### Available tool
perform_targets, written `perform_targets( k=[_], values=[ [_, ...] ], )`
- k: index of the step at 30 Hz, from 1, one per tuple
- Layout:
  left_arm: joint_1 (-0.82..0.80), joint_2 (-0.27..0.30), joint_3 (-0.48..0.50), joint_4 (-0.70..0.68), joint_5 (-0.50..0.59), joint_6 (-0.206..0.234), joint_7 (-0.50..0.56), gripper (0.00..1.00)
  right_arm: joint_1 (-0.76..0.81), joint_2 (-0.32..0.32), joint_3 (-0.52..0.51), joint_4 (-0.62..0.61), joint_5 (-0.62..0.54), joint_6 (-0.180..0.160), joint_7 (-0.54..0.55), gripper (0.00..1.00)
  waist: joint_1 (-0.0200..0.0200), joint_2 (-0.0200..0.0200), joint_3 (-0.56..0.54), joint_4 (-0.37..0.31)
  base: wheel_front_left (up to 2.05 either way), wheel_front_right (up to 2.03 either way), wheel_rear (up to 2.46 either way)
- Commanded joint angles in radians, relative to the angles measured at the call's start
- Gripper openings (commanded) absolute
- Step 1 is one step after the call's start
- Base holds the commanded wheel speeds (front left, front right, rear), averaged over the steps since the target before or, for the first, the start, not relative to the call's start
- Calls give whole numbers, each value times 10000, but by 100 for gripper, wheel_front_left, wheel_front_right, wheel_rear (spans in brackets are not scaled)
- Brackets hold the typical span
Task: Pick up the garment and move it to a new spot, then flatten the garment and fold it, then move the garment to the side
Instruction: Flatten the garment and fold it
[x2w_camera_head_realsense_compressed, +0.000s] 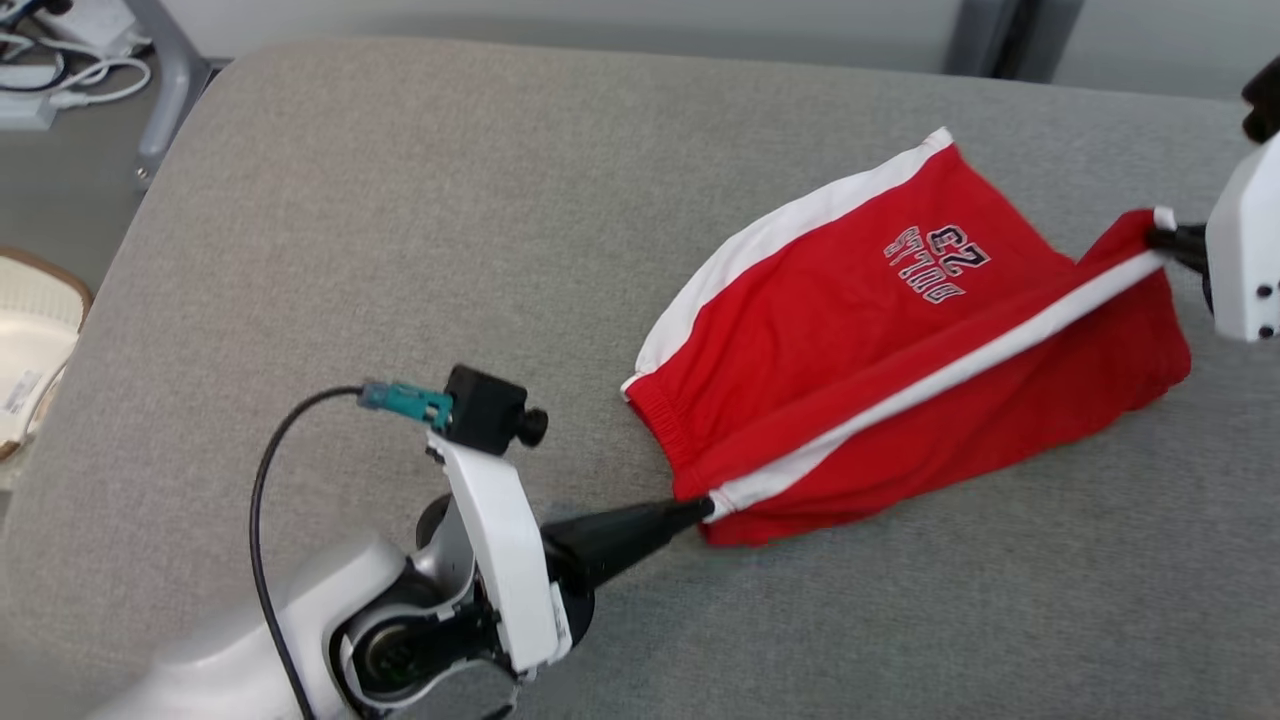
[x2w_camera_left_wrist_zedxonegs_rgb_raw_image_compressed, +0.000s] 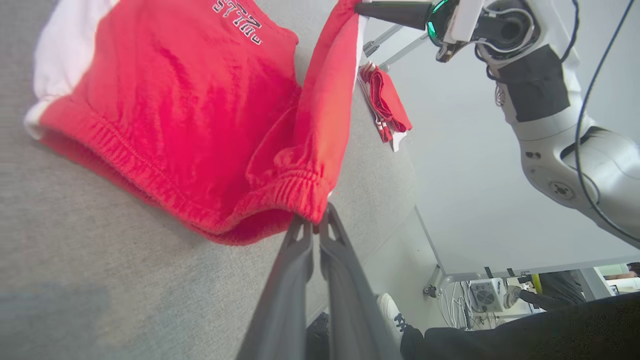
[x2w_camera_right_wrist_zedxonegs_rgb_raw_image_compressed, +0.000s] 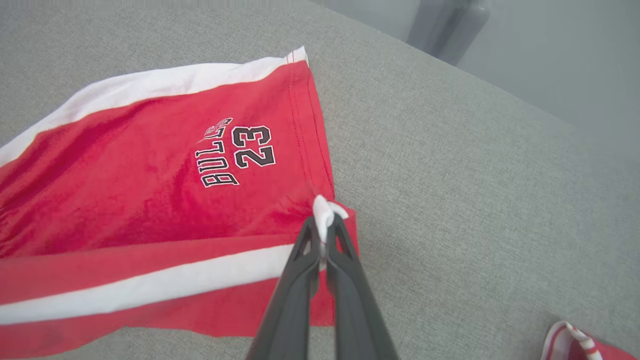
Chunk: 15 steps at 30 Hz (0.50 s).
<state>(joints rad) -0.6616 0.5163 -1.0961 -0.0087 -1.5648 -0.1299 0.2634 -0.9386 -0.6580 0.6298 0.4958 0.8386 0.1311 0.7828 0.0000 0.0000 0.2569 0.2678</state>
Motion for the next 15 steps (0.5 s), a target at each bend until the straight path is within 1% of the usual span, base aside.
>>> perform_targets(
  k=[1,8,15],
  values=[
    [-174,-33,72,31,-42,-14,-21,0,-110,31,-31,45,-70,-7,36,0,0,0,252,236,0,0,0],
    [-730,-469,468,474,-211,-16,15,0,-1248,517,37,646,-614,-7,-31,0,0,0,915,563,0,0,0],
    [-1171,-1007,917,1404,-249,-16,-240,0,-2224,994,214,1531,-1127,-7,-422,0,0,0,1467,792,0,0,0]
  ],
)
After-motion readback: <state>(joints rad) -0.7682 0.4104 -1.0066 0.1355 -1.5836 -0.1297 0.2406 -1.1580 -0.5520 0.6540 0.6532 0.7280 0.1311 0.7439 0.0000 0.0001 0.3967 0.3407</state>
